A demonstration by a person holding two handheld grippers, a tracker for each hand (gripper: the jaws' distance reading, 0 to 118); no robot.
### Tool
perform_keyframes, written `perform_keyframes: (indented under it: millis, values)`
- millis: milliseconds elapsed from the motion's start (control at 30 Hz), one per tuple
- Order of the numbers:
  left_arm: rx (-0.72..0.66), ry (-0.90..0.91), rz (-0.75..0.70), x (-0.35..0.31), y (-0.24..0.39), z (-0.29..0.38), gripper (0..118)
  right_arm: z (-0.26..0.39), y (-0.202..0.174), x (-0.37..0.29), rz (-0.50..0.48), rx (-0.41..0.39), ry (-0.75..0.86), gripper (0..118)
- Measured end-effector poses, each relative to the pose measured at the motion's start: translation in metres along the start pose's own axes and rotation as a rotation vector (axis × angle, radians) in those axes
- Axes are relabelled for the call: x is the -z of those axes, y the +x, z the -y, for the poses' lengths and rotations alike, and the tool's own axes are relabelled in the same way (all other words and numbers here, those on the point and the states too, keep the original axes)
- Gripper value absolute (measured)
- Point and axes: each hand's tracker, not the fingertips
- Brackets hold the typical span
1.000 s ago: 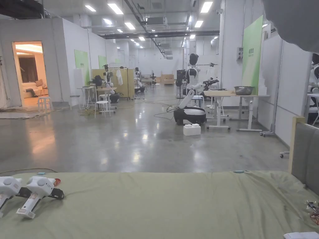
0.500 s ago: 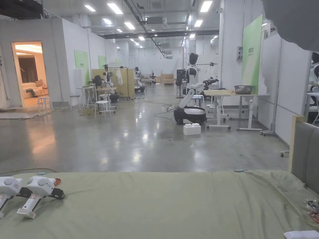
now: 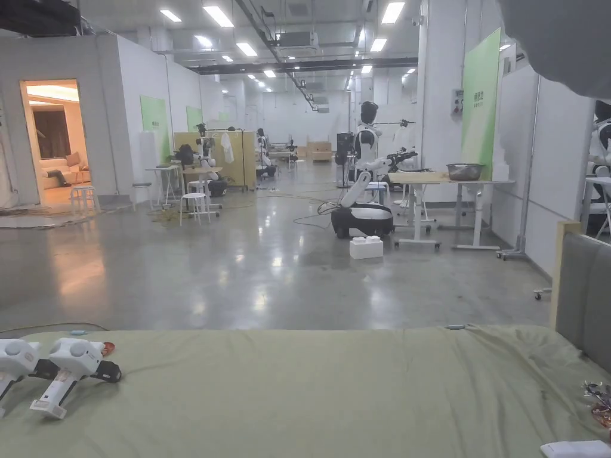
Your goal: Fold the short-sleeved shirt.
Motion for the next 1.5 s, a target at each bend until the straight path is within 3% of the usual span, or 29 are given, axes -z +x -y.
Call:
perform_keyframes:
  millis: [167, 467, 767, 1100, 1167, 1267, 1300, 1367, 1500]
  values:
    - [0.003, 0.006, 0.004, -0.001, 0.001, -0.001, 118, 0.002, -0.005, -0.002, -0.008, -0.073, 0.024, 118]
    - [0.016, 0.013, 0.015, 0.000, 0.004, -0.003, 118, 0.004, -0.008, -0.002, 0.019, -0.094, 0.069, 118]
    - [-0.003, 0.036, 0.017, -0.002, 0.006, -0.008, 118, 0.006, -0.015, -0.008, 0.022, -0.190, 0.126, 118]
    - [0.000, 0.033, 0.013, -0.005, 0.008, -0.010, 118, 0.014, -0.016, 0.002, 0.092, -0.158, 0.113, 118]
    - [-0.004, 0.050, 0.017, -0.007, 0.008, -0.012, 118, 0.016, -0.012, 0.003, -0.005, -0.166, 0.135, 118]
    - [0.014, 0.063, 0.018, -0.008, 0.010, -0.013, 118, 0.017, 0.002, 0.000, -0.237, -0.340, 0.196, 118]
    - [0.020, 0.066, 0.019, -0.009, 0.011, -0.013, 118, 0.019, 0.001, -0.004, -0.254, -0.360, 0.220, 118]
    - [0.022, 0.065, 0.018, -0.008, 0.011, -0.012, 118, 0.022, -0.008, -0.011, -0.146, -0.360, 0.267, 118]
    - [0.008, 0.048, 0.009, -0.005, 0.011, -0.010, 118, 0.023, -0.010, -0.016, -0.177, -0.415, 0.301, 118]
